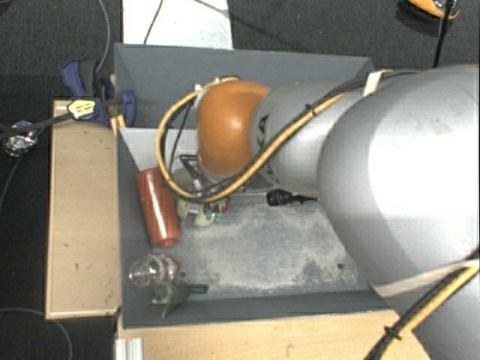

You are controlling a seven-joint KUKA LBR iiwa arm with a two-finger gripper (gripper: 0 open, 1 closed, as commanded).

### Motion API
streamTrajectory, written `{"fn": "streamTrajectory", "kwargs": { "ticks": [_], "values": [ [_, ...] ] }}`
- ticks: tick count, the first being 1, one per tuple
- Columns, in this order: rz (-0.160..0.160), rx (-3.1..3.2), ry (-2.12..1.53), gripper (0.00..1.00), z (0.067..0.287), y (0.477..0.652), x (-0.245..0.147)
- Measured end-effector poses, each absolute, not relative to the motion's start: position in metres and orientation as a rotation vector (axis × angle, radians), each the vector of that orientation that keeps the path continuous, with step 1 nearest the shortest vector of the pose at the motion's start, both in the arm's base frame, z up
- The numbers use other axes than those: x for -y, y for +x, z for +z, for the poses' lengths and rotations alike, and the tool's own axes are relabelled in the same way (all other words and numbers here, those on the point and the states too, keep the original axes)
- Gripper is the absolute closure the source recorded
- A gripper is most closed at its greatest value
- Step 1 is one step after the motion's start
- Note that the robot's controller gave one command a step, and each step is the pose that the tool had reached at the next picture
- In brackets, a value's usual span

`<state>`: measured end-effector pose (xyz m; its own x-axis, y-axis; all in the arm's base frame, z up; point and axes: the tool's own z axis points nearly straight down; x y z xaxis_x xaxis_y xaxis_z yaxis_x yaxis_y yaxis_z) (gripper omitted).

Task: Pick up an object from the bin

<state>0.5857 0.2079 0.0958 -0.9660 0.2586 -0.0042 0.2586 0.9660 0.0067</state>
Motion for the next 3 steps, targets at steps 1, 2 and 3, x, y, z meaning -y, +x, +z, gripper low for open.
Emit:
{"fn": "streamTrajectory", "kwargs": {
  "ticks": [1,2,3],
  "values": [
    [0.016,-3.101,0.410,1.00,0.112,0.588,-0.208],
    [0.018,-3.099,0.414,1.00,0.118,0.589,-0.208],
    [0.014,-3.105,0.415,1.00,0.125,0.587,-0.208]
  ]
}}
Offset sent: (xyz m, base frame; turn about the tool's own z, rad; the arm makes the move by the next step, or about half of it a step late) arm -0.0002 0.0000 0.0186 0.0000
